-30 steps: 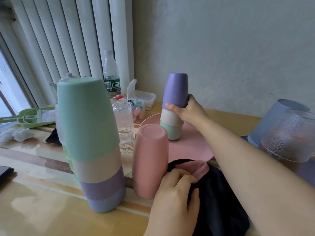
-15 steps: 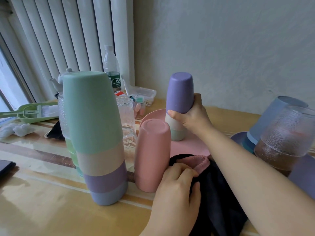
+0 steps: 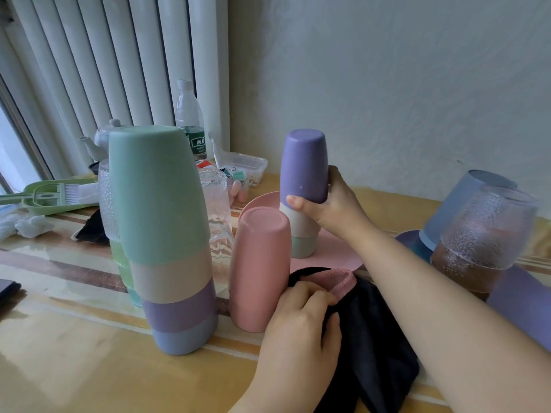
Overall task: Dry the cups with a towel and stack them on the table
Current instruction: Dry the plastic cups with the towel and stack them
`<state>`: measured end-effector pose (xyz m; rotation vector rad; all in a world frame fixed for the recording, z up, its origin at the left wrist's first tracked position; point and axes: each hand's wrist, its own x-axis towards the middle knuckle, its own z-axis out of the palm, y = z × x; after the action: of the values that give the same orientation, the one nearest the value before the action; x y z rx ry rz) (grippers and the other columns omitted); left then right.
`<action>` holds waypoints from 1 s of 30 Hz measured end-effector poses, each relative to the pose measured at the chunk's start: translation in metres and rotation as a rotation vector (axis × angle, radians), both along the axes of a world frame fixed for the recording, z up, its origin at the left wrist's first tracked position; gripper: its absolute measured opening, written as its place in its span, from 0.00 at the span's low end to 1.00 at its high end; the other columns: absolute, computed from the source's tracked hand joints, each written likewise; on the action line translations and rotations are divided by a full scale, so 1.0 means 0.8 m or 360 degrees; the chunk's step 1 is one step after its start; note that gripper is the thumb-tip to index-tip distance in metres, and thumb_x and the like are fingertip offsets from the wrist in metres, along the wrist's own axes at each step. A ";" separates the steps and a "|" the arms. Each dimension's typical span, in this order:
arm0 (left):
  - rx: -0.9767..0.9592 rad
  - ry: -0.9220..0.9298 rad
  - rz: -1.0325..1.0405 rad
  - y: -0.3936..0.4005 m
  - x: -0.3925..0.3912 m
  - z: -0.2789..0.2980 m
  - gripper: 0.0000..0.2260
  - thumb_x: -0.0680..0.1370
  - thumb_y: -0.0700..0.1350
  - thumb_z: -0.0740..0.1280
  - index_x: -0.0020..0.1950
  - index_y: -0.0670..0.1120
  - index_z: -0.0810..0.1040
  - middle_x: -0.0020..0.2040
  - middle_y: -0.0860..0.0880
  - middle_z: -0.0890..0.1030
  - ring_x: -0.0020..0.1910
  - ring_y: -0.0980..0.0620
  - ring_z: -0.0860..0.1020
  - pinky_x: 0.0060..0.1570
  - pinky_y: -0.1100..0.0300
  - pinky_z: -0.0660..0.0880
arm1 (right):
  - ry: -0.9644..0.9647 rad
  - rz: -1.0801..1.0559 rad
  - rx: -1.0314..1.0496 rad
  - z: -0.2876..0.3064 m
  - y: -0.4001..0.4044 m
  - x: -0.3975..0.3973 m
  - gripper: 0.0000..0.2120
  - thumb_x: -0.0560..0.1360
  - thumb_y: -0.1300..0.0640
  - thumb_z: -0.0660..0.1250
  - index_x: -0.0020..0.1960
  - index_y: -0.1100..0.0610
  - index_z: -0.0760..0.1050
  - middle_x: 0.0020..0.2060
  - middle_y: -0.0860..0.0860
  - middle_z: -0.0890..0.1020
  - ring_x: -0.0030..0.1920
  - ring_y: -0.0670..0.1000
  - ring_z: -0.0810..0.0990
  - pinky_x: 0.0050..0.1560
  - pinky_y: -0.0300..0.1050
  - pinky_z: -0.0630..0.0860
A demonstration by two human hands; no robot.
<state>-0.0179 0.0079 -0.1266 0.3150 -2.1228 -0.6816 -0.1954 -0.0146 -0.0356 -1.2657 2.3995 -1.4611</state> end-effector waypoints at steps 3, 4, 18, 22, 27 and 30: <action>0.0007 0.0001 -0.0001 0.000 0.001 0.000 0.09 0.72 0.46 0.61 0.47 0.47 0.80 0.46 0.53 0.78 0.46 0.58 0.73 0.46 0.67 0.71 | -0.0193 0.0026 -0.0157 0.006 -0.001 -0.001 0.36 0.56 0.38 0.74 0.59 0.51 0.68 0.54 0.45 0.79 0.53 0.46 0.79 0.50 0.46 0.78; 0.0009 -0.0001 -0.0002 0.000 0.001 0.000 0.09 0.72 0.46 0.61 0.47 0.47 0.80 0.46 0.53 0.78 0.47 0.58 0.73 0.46 0.67 0.71 | -0.0262 0.0036 -0.0219 0.009 -0.001 -0.003 0.38 0.55 0.38 0.74 0.60 0.52 0.68 0.54 0.46 0.80 0.53 0.46 0.80 0.53 0.48 0.78; 0.0165 0.0289 -0.0118 0.008 0.029 0.054 0.11 0.76 0.46 0.62 0.54 0.47 0.80 0.51 0.56 0.78 0.51 0.65 0.76 0.49 0.75 0.71 | -0.0294 -0.0025 -0.0294 0.049 0.109 0.049 0.33 0.54 0.38 0.73 0.55 0.52 0.76 0.49 0.46 0.84 0.49 0.45 0.82 0.51 0.46 0.78; 0.0212 0.0384 -0.0207 0.015 0.043 0.074 0.19 0.75 0.51 0.65 0.64 0.46 0.72 0.60 0.53 0.72 0.62 0.59 0.72 0.60 0.70 0.68 | -0.0369 0.0097 -0.0215 0.026 0.163 0.098 0.33 0.56 0.33 0.72 0.54 0.51 0.77 0.49 0.43 0.84 0.51 0.43 0.82 0.53 0.44 0.77; 0.0950 0.0046 -0.0597 0.021 0.059 0.087 0.35 0.67 0.65 0.68 0.72 0.62 0.59 0.59 0.63 0.78 0.59 0.65 0.77 0.57 0.62 0.76 | -0.0384 0.0244 -0.0104 0.013 0.182 0.146 0.22 0.65 0.29 0.64 0.48 0.45 0.73 0.40 0.34 0.82 0.45 0.28 0.77 0.44 0.23 0.69; 0.1068 0.0094 -0.0627 0.020 0.064 0.090 0.36 0.65 0.64 0.69 0.71 0.64 0.59 0.59 0.69 0.76 0.59 0.68 0.75 0.56 0.65 0.75 | -0.0343 0.0313 0.0024 0.013 0.180 0.149 0.28 0.63 0.23 0.56 0.50 0.43 0.72 0.43 0.32 0.80 0.49 0.29 0.75 0.50 0.24 0.68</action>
<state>0.0330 0.0241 -0.0542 0.2254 -1.8569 -1.6153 -0.0759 0.1293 -0.0255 -1.2305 2.0832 -1.4381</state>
